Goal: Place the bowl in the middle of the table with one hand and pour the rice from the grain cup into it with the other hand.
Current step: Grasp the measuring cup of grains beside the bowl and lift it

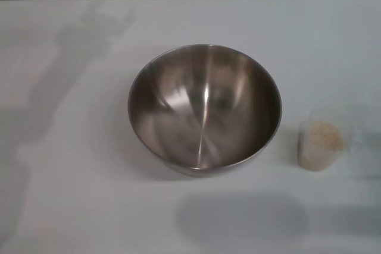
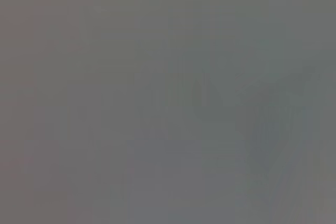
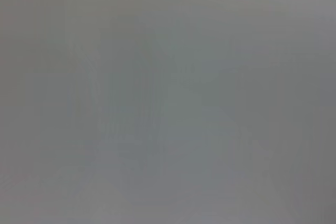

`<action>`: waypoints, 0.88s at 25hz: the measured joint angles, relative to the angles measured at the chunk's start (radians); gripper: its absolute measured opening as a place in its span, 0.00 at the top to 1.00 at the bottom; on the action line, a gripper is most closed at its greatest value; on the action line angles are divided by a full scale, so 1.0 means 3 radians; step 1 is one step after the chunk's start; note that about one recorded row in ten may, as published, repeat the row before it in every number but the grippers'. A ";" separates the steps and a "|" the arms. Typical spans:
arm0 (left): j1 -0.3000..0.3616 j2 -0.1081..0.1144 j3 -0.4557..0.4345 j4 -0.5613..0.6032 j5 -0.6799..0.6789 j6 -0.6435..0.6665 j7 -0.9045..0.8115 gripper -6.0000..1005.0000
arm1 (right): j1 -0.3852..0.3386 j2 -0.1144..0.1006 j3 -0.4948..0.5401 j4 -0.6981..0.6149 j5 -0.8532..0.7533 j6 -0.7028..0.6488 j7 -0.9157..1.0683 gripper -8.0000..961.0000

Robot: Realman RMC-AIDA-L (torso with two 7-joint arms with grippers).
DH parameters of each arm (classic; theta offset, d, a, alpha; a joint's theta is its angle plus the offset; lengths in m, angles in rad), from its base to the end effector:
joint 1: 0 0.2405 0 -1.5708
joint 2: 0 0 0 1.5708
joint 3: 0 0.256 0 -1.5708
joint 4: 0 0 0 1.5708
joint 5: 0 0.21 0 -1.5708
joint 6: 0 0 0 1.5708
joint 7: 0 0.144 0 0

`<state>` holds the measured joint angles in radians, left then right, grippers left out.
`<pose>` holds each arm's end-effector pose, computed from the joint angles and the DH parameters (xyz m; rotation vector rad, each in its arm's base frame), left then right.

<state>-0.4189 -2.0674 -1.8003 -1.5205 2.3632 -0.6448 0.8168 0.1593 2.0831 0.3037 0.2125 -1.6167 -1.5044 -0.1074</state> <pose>-0.1413 0.4208 0.0937 -1.9954 -0.3748 -0.3383 0.3760 0.2151 0.0040 -1.3319 0.4497 0.5237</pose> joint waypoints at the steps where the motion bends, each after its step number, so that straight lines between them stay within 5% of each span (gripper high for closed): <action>1: 0.0201 0.0006 0.0328 -0.0046 0.0018 0.0462 0.0043 0.32 | 0.0001 0.0000 0.0000 0.0002 0.0000 -0.0001 0.0000 0.12; 3: 0.0545 0.0007 0.0986 0.0021 0.0163 0.1558 0.0174 0.27 | 0.0001 0.0000 0.0000 0.0002 0.0000 -0.0002 0.0000 0.12; 6: 0.0686 -0.0006 0.1584 0.0662 0.0507 0.3254 0.0116 0.19 | 0.0000 0.0000 0.0000 0.0002 0.0000 -0.0003 0.0000 0.12; 11: 0.0663 0.0012 0.1830 0.1820 0.0726 0.5518 -0.1139 0.19 | -0.0030 0.0005 0.0000 0.0005 0.0000 -0.0084 -0.0014 0.12; 16: 0.0532 0.0001 0.1690 0.3014 0.0853 0.6495 -0.2306 0.19 | -0.0155 0.0013 -0.0115 0.0029 0.0000 -0.0278 -0.0029 0.12; 22: 0.0533 -0.0014 0.1676 0.3576 0.0836 0.6798 -0.2433 0.19 | -0.0418 0.0023 -0.0549 0.0111 0.0000 -0.0624 -0.0040 0.12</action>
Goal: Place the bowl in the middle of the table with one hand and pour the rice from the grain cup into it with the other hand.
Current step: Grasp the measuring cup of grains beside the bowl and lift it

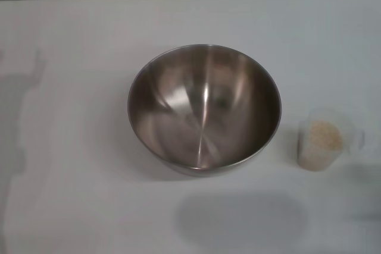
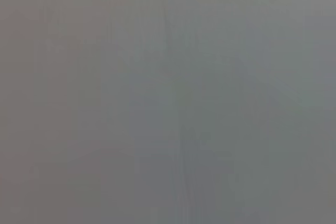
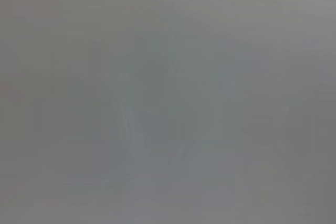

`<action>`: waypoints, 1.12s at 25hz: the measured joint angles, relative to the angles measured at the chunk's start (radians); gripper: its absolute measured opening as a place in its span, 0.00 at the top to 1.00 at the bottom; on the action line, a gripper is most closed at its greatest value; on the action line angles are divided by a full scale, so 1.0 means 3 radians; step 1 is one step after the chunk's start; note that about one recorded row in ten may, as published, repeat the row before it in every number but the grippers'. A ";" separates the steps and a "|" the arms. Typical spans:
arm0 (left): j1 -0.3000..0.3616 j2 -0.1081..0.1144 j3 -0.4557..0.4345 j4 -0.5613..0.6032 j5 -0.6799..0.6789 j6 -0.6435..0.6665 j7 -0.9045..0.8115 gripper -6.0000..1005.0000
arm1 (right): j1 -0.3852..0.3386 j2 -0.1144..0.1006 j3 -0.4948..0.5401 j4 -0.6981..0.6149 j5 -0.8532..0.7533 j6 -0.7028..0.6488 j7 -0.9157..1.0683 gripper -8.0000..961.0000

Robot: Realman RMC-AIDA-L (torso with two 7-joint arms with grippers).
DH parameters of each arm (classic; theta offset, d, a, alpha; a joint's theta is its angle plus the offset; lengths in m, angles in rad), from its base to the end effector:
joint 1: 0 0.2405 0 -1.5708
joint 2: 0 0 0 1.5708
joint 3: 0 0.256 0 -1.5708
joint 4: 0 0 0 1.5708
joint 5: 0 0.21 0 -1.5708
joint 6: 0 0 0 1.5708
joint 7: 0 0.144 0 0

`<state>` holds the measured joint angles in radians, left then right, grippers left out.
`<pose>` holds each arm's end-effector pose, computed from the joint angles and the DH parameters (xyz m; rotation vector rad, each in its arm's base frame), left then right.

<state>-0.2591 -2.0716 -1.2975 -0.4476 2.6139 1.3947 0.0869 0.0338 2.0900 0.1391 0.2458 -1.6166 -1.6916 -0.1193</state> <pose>-0.2999 0.3108 0.0513 -1.2735 -0.1748 -0.8009 0.3615 0.1611 -0.0070 -1.3724 0.3876 0.5964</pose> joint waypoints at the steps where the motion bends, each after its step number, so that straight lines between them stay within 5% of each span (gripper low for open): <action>1: 0.0012 -0.0003 0.0002 0.0117 0.0000 0.0045 -0.0004 0.19 | -0.0080 0.0001 -0.0199 0.0029 0.0000 -0.0097 -0.0005 0.12; 10: -0.0034 -0.0009 -0.0004 0.0303 -0.0002 0.0109 -0.0012 0.19 | -0.0192 0.0003 -0.0691 0.0127 0.0004 -0.0096 -0.0008 0.12; 28: -0.0113 -0.0002 -0.0006 0.0379 -0.0011 0.0176 -0.0011 0.19 | -0.0189 0.0003 -0.0739 0.0181 0.0007 0.0405 -0.0046 0.13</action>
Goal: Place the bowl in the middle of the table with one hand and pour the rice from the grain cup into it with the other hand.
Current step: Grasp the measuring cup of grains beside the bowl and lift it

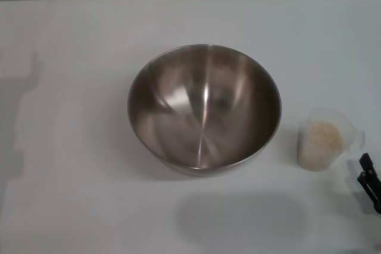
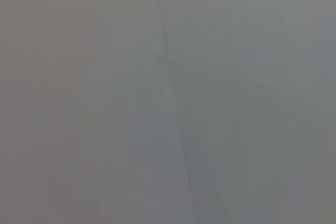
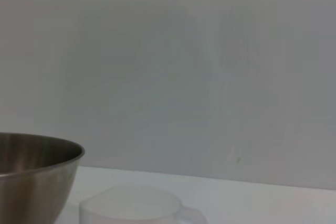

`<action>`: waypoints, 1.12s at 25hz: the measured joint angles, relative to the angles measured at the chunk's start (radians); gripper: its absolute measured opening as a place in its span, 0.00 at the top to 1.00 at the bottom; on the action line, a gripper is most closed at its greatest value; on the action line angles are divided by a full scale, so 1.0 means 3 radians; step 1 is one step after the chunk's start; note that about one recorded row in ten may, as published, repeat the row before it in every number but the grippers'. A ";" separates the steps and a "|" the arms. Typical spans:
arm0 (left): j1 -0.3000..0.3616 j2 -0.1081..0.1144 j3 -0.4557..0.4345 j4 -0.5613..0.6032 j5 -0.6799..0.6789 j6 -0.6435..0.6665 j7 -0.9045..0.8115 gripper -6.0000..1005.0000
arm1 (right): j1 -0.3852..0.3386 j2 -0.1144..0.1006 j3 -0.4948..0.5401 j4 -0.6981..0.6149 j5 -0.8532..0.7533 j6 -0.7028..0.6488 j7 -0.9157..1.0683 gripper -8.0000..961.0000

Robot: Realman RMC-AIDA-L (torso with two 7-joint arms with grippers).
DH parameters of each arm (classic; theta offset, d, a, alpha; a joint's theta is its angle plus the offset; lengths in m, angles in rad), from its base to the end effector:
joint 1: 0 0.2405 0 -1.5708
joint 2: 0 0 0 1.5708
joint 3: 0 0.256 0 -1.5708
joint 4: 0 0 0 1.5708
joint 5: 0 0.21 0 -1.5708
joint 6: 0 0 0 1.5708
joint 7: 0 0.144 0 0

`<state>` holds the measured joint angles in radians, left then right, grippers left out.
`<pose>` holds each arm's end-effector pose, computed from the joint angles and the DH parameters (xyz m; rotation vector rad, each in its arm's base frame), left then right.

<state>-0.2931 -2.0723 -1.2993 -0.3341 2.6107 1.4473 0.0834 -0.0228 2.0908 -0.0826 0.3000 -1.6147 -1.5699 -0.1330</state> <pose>-0.3113 0.3065 0.0496 -1.2888 -0.1600 -0.7545 0.3582 0.1296 -0.0547 -1.6169 0.5369 0.5570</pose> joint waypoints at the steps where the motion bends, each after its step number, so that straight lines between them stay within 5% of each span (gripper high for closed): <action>1: 0.0000 0.0000 0.0000 0.0000 0.0000 0.0000 0.0000 0.19 | 0.0013 -0.0001 0.0000 0.0000 0.0002 0.0015 0.0000 0.13; 28: 0.0032 0.0005 -0.0010 0.0083 0.0001 0.0018 0.0017 0.19 | 0.0286 -0.0015 0.0119 -0.0064 0.0029 0.0218 0.0001 0.12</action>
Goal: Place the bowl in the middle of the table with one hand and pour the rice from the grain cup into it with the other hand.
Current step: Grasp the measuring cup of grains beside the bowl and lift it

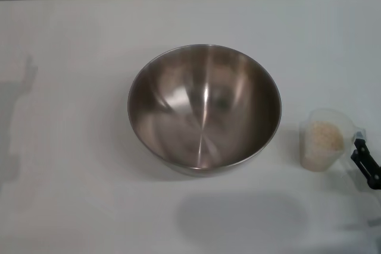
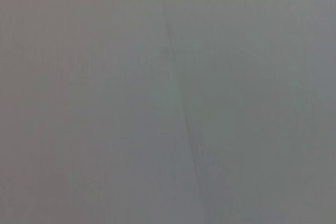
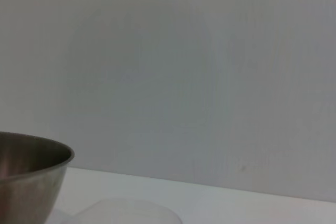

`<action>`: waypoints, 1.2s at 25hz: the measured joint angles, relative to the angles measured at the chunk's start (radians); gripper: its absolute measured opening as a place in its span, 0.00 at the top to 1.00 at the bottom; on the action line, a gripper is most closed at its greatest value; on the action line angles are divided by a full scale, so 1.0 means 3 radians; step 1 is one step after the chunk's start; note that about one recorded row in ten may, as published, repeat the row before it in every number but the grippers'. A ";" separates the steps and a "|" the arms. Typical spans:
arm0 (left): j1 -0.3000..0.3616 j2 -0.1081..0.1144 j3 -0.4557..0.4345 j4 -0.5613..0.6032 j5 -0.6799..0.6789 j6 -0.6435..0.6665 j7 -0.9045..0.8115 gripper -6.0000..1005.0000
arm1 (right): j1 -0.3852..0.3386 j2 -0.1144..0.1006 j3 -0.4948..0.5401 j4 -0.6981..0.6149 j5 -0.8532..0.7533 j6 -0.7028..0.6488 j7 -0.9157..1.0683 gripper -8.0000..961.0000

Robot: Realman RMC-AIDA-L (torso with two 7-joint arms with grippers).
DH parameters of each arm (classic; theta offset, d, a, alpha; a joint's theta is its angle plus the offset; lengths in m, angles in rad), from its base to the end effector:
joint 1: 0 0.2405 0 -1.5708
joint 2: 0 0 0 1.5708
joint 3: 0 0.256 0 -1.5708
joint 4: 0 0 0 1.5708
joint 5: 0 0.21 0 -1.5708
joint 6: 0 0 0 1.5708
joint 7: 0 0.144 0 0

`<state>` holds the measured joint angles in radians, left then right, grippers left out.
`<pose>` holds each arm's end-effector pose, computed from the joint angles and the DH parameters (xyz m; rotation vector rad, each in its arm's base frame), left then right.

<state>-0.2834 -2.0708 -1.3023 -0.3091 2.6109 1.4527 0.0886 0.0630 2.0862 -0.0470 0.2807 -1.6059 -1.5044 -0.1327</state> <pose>-0.3199 0.3005 0.0499 -1.2907 -0.1668 -0.7190 0.3599 0.1633 -0.0519 -1.6375 0.5033 0.5431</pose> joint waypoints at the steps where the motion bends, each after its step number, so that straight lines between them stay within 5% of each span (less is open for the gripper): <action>1: 0.0002 0.0000 0.0000 0.0000 0.0000 0.0000 0.0001 0.19 | 0.0010 0.0000 0.0008 0.0000 0.0000 0.0003 0.0000 0.12; 19: 0.0009 -0.0001 -0.0026 0.0085 0.0000 0.0000 0.0004 0.19 | 0.0209 0.0000 0.0031 -0.0032 0.0000 0.0175 0.0028 0.12; 24: 0.0009 0.0003 -0.0026 0.0094 0.0000 0.0000 0.0006 0.19 | 0.0213 0.0003 0.0029 -0.0030 0.0000 0.0163 0.0028 0.19; 30: -0.0024 0.0004 -0.0026 0.0160 0.0000 0.0000 0.0006 0.19 | 0.0224 0.0003 0.0037 -0.0030 0.0000 0.0143 0.0018 0.46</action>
<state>-0.2906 -2.0694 -1.3100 -0.2612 2.6108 1.4526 0.0904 0.1303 2.0871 -0.0360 0.2717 -1.6060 -1.4615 -0.1274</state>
